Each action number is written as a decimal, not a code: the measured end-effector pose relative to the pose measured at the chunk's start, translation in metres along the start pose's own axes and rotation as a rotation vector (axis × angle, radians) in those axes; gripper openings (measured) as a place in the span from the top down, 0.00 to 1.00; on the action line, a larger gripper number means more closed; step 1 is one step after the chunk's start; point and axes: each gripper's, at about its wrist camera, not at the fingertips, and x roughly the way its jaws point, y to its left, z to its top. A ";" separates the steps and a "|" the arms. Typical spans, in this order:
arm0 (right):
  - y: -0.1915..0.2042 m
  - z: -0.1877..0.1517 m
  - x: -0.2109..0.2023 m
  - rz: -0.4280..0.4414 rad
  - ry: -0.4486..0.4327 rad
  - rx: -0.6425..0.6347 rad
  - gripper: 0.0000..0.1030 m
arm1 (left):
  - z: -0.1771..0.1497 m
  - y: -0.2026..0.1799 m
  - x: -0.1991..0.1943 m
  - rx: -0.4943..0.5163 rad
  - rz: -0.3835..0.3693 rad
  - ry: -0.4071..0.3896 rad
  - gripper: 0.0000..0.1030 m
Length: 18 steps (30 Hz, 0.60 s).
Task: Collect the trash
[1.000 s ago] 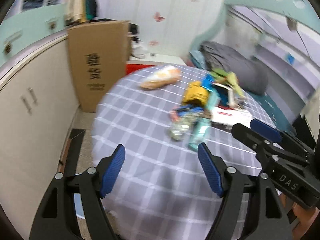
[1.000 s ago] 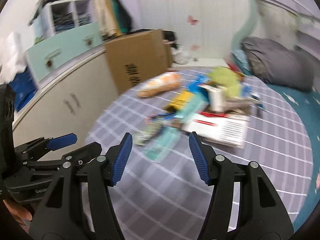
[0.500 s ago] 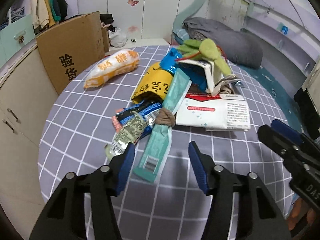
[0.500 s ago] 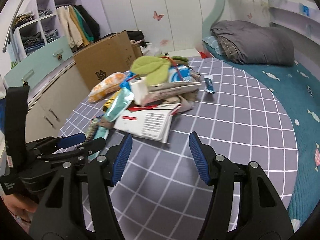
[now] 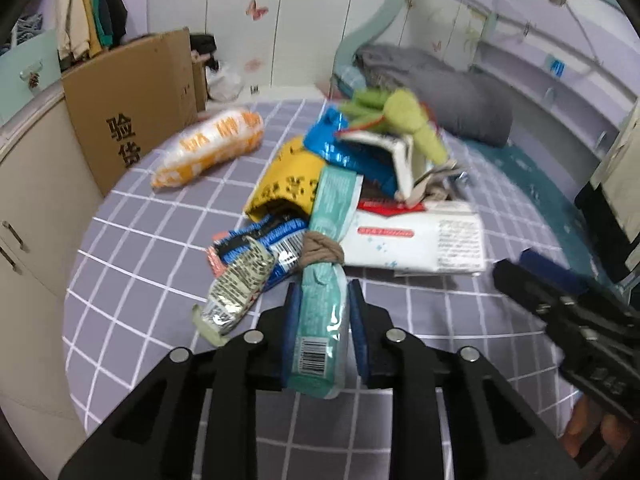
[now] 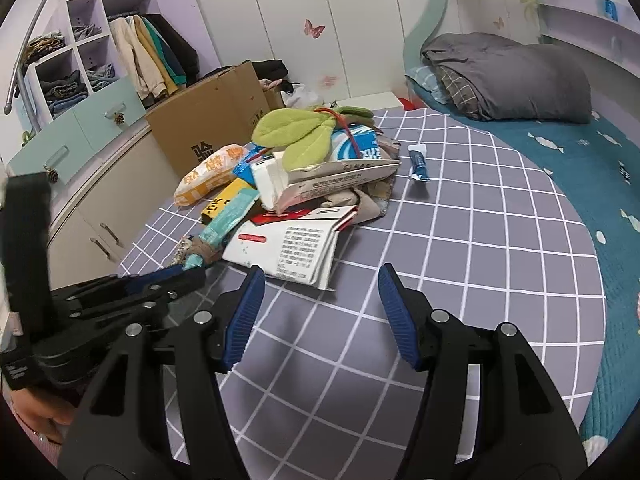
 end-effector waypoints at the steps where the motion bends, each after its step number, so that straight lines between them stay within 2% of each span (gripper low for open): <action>1: 0.002 0.000 0.000 0.003 0.000 -0.001 0.43 | -0.001 0.001 -0.010 -0.006 -0.004 -0.031 0.78; 8: 0.031 0.002 0.000 0.048 0.001 -0.034 0.43 | -0.009 0.025 -0.065 -0.078 0.024 -0.187 0.78; 14: 0.068 -0.001 0.020 0.111 0.055 -0.072 0.43 | -0.027 0.064 -0.084 -0.142 0.124 -0.204 0.78; 18: 0.101 -0.001 0.050 0.157 0.105 -0.083 0.43 | -0.038 0.096 -0.089 -0.203 0.170 -0.192 0.78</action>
